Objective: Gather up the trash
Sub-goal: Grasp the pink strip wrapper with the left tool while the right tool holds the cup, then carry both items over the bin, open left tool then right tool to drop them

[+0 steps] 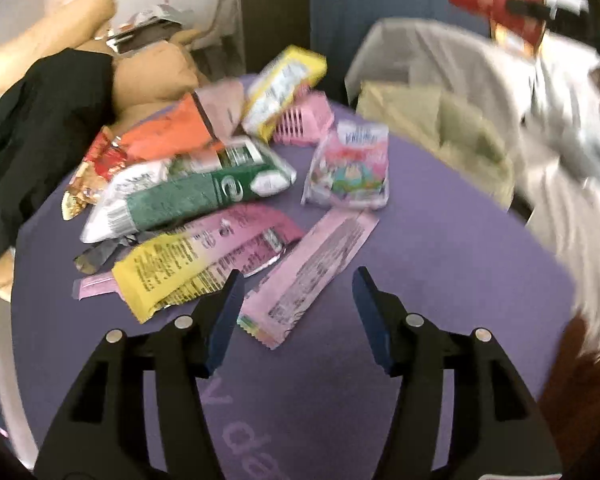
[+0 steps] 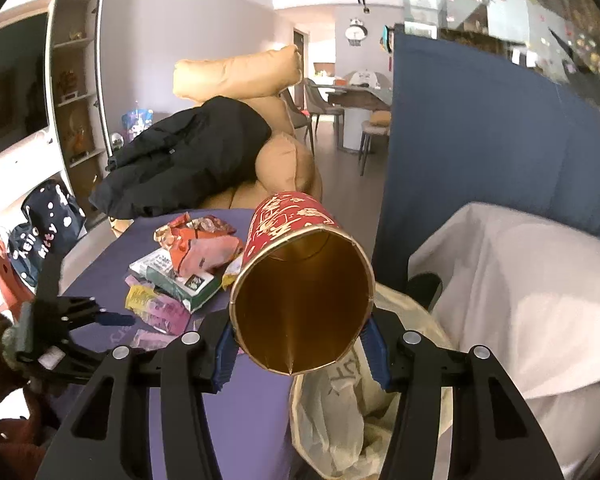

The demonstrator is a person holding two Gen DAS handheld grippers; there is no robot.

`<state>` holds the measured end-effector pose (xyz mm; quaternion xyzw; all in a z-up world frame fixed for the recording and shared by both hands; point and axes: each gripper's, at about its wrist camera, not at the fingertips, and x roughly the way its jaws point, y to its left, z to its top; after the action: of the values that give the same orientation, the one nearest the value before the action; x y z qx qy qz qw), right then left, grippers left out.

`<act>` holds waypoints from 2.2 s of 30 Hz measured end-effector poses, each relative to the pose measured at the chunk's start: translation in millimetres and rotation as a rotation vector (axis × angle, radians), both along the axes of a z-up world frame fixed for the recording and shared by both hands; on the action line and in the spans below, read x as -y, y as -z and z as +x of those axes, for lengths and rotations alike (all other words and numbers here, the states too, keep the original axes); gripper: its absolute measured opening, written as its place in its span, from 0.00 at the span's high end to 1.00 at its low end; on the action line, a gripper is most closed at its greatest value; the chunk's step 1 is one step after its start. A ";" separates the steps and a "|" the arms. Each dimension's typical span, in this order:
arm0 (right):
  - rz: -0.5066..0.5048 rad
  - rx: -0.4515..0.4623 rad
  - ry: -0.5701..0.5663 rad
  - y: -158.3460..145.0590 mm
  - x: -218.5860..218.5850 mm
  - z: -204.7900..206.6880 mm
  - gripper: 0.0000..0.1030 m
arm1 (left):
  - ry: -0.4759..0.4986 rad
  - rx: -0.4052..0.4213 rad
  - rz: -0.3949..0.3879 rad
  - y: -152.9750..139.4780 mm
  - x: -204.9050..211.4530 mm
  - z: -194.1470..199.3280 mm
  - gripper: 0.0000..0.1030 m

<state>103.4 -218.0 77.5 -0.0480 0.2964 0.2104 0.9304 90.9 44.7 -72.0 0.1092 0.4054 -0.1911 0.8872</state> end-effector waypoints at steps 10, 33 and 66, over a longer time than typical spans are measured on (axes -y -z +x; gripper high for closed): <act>0.008 -0.013 0.034 2.6 12.5 -3.7 0.51 | -0.096 -0.001 -0.077 -16.0 -19.5 1.0 0.89; -0.040 0.007 0.370 7.1 145.8 -11.3 0.51 | 0.200 -0.139 -0.347 -47.9 182.5 91.6 0.76; -0.205 -0.377 0.300 183.4 27.7 75.7 0.46 | -0.211 0.000 -0.369 -33.4 0.1 49.0 0.38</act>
<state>179.1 -245.7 -106.0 -0.0576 0.4880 0.0442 0.8698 139.9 44.5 -38.7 -0.0983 0.3729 -0.1681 0.9072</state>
